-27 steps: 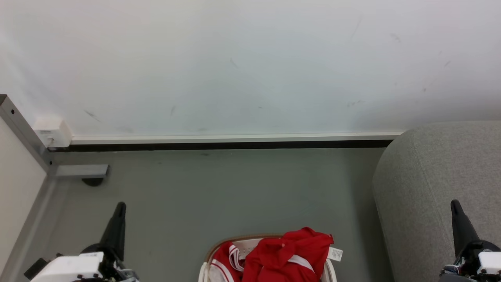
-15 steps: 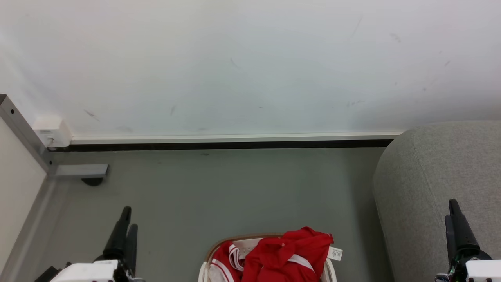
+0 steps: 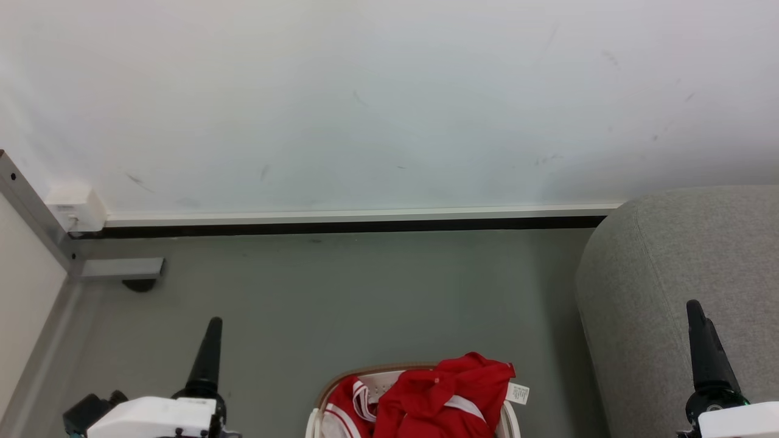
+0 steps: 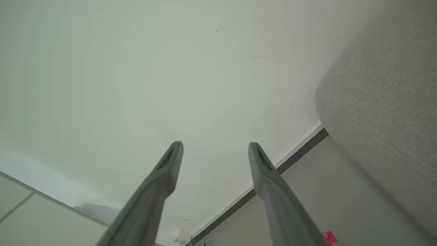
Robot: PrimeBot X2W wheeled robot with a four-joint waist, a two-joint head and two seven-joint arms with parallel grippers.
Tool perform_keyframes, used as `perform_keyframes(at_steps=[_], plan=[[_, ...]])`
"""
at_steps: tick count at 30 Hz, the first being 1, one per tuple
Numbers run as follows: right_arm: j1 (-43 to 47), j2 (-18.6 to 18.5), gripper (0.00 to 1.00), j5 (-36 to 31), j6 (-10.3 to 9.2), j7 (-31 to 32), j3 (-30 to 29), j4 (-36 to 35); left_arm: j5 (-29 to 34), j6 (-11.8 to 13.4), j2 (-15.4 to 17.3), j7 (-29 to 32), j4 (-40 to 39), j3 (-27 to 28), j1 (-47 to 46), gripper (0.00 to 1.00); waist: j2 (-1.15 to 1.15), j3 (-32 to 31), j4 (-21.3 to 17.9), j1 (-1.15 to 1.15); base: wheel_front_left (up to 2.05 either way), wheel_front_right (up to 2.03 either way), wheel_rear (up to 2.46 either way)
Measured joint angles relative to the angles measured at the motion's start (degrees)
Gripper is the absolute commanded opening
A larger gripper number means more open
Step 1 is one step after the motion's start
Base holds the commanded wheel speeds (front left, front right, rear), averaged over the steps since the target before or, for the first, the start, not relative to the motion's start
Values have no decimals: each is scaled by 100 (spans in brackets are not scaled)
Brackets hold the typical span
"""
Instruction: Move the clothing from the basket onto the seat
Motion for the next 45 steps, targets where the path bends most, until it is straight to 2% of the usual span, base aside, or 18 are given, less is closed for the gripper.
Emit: perform_keyframes(at_steps=[12,30,45], plan=[[-7,13,100,-1629,0,-9,-83,245,1370,189,1,-235,92,-146,-35,100,0,-42,-51,0,0,0,0],[-120,133,100,-3472,0,-49,-160,609,3407,426,25,-581,308,-400,-86,100,0,-84,-75,0,0,0,0],[-154,305,100,-4682,1,-54,-290,802,4454,547,59,-836,411,-480,-120,100,0,-92,-51,0,0,0,0]])
